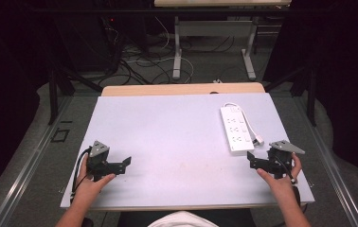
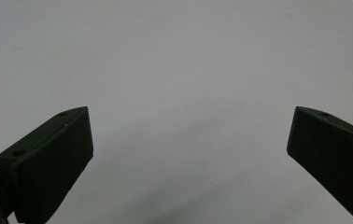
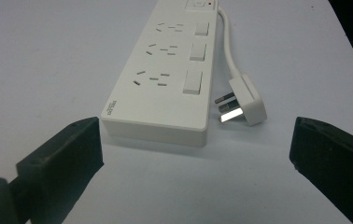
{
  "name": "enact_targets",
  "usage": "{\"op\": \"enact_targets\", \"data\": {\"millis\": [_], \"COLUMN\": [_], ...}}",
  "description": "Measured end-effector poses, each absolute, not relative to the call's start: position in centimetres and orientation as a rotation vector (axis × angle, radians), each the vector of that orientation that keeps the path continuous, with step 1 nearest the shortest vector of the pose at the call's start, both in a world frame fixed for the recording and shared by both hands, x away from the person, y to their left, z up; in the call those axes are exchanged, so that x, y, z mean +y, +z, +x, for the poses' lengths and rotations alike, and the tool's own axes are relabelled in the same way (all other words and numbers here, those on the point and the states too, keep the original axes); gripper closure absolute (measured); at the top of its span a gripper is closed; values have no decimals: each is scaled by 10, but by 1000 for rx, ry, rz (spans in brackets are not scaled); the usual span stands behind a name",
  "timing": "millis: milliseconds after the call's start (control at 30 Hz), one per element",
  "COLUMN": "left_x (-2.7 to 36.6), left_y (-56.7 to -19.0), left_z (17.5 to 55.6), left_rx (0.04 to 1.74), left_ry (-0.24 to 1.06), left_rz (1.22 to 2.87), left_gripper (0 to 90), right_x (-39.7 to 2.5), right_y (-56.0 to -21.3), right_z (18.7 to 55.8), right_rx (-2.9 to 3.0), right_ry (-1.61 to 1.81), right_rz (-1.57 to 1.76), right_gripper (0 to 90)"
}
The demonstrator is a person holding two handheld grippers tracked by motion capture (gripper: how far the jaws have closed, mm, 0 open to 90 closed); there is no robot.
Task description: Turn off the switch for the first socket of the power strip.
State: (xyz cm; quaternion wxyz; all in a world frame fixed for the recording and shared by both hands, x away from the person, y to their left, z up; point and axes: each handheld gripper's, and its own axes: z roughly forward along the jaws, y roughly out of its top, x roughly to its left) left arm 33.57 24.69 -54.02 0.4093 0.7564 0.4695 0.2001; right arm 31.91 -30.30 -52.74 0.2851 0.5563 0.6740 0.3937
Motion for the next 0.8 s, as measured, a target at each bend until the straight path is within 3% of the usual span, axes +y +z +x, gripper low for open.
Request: {"op": "enact_targets", "data": {"millis": [800], "left_x": [249], "left_y": [-539], "left_z": [335], "left_rx": [1191], "left_ry": [516], "left_rz": [1852], "left_gripper": [2], "right_x": [-301], "right_y": [-501], "right_z": [336], "right_rx": [1887], "right_ry": [1001], "right_rz": [1451], "right_gripper": [63]}}
